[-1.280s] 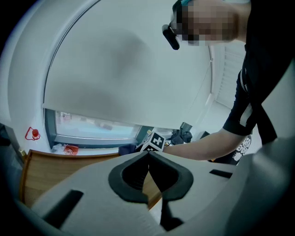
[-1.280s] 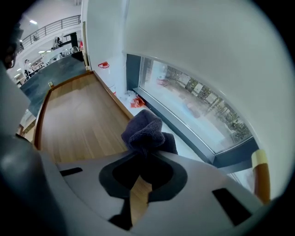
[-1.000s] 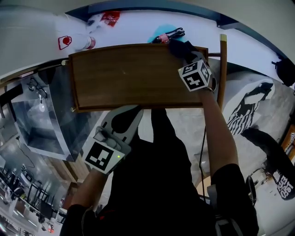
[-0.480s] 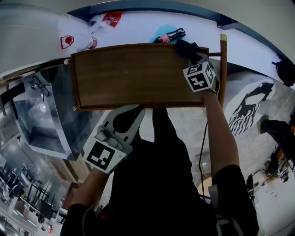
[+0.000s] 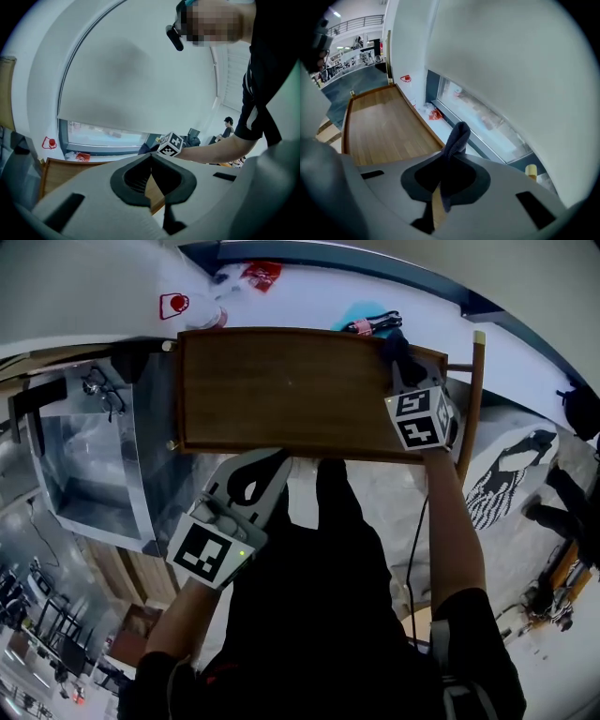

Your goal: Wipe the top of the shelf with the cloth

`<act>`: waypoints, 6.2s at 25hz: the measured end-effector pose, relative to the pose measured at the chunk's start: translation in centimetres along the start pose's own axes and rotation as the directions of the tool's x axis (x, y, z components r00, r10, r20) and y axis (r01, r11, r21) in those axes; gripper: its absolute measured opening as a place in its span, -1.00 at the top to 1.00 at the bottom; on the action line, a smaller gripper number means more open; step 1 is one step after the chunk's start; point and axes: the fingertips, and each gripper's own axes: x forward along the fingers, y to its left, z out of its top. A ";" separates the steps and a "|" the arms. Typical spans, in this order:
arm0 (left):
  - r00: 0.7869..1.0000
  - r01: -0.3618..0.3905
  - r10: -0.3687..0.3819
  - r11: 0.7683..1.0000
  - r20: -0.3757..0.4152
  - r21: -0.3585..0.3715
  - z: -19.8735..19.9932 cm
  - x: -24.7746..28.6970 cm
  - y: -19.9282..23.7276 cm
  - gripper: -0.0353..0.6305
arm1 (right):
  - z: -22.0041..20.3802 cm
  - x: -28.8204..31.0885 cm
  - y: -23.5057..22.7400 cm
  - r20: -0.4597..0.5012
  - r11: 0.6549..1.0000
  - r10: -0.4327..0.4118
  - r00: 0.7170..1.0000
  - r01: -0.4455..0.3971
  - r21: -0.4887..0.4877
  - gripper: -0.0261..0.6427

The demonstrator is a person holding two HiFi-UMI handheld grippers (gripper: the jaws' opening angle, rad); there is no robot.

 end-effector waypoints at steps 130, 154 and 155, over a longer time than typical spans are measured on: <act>0.982 0.141 -0.130 0.987 -0.140 0.075 -2.1 5.9 -5.4 0.83 | -11.1 1.8 3.0 -0.116 0.990 0.070 0.991 -0.055 0.129 0.84; 0.996 -0.084 0.084 0.996 0.015 -0.016 -1.0 -6.3 4.3 0.83 | 12.9 -3.0 15.6 0.189 0.963 0.236 0.953 -0.203 -0.180 0.84; 0.995 -0.100 0.100 0.995 0.023 -0.023 -1.1 -7.3 5.0 0.83 | 14.2 -3.2 17.0 0.198 0.955 0.256 0.946 -0.216 -0.203 0.84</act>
